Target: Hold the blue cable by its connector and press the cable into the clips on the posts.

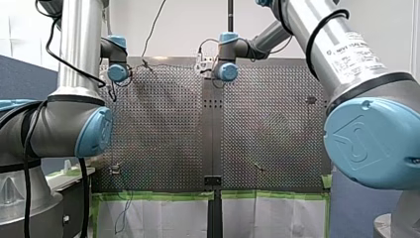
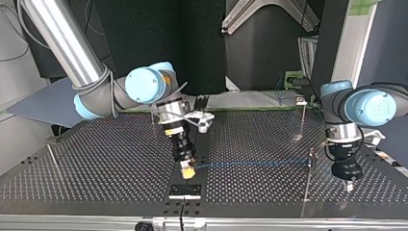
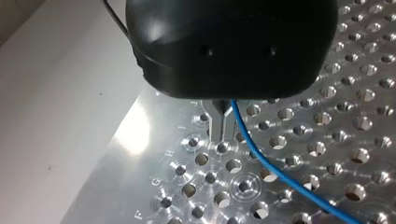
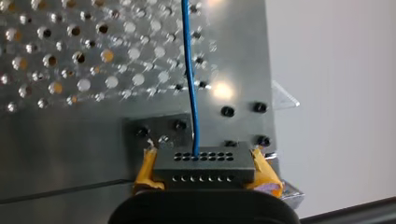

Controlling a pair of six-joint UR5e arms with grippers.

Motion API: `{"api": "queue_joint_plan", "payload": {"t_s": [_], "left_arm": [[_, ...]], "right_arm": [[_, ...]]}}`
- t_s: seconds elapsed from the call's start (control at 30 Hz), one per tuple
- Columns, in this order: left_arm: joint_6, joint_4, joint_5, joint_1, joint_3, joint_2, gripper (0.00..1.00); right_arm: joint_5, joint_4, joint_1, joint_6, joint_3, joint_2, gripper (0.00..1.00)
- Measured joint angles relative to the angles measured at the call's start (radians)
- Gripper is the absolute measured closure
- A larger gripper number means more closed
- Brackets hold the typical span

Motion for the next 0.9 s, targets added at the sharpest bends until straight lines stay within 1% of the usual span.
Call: {"api": "queue_joint_plan", "payload": {"t_s": [0.1, 0.17, 0.2, 0.23, 0.27, 0.3, 0.33, 0.37, 0.4, 0.47, 0.5, 0.53, 0.57, 0.6, 0.63, 0.8, 0.9], "left_arm": [[0.002, -0.001, 0.005, -0.007, 0.0, 0.0, 0.96], [0.003, -0.002, 0.006, -0.009, 0.0, 0.0, 0.81], [0.003, -0.003, 0.006, -0.011, 0.0, 0.0, 0.81], [0.003, -0.004, 0.006, -0.012, 0.0, 0.0, 0.67], [0.003, -0.006, 0.006, -0.012, 0.0, 0.0, 0.6], [0.003, -0.01, 0.006, -0.013, 0.0, 0.0, 0.6], [0.003, -0.015, 0.005, -0.014, 0.0, 0.0, 0.55], [0.004, -0.02, 0.004, -0.014, 0.0, 0.0, 0.46], [0.005, -0.028, 0.0, -0.015, -0.001, 0.0, 0.46], [0.007, -0.042, -0.011, -0.016, -0.001, 0.001, 0.28], [0.008, -0.052, -0.018, -0.016, -0.003, 0.003, 0.28], [0.008, -0.06, -0.024, -0.016, -0.004, 0.005, 0.15], [0.008, -0.068, -0.029, -0.017, -0.005, 0.008, 0.08], [0.009, -0.077, -0.037, -0.019, -0.006, 0.012, 0.08], [0.011, -0.085, -0.044, -0.02, -0.007, 0.016, 0.0], [0.039, -0.131, -0.066, -0.037, -0.028, 0.033, 0.0], [0.048, -0.143, -0.072, -0.05, -0.047, 0.043, 0.0]], "right_arm": [[-0.004, 0.001, -0.005, 0.0, -0.001, 0.004, 1.0], [-0.005, 0.001, -0.006, 0.0, -0.001, 0.005, 1.0], [-0.005, 0.002, -0.006, 0.0, -0.001, 0.005, 1.0], [-0.006, 0.004, -0.005, 0.0, -0.001, 0.005, 1.0], [-0.008, 0.007, -0.003, -0.001, -0.001, 0.006, 1.0], [-0.01, 0.013, -0.002, -0.002, -0.001, 0.006, 1.0], [-0.012, 0.018, -0.001, -0.003, -0.002, 0.006, 1.0], [-0.012, 0.023, 0.001, -0.004, -0.002, 0.006, 1.0], [-0.013, 0.031, 0.002, -0.005, -0.002, 0.006, 1.0], [-0.014, 0.043, 0.003, -0.008, -0.002, 0.006, 1.0], [-0.014, 0.05, 0.003, -0.011, -0.002, 0.006, 1.0], [-0.014, 0.055, 0.004, -0.012, -0.002, 0.006, 1.0], [-0.014, 0.058, 0.004, -0.014, -0.002, 0.006, 1.0], [-0.014, 0.062, 0.005, -0.015, -0.002, 0.006, 1.0], [-0.014, 0.063, 0.005, -0.016, -0.002, 0.006, 1.0], [-0.015, 0.071, 0.008, -0.018, -0.002, 0.006, 1.0], [-0.015, 0.072, 0.01, -0.018, -0.002, 0.006, 1.0]]}}
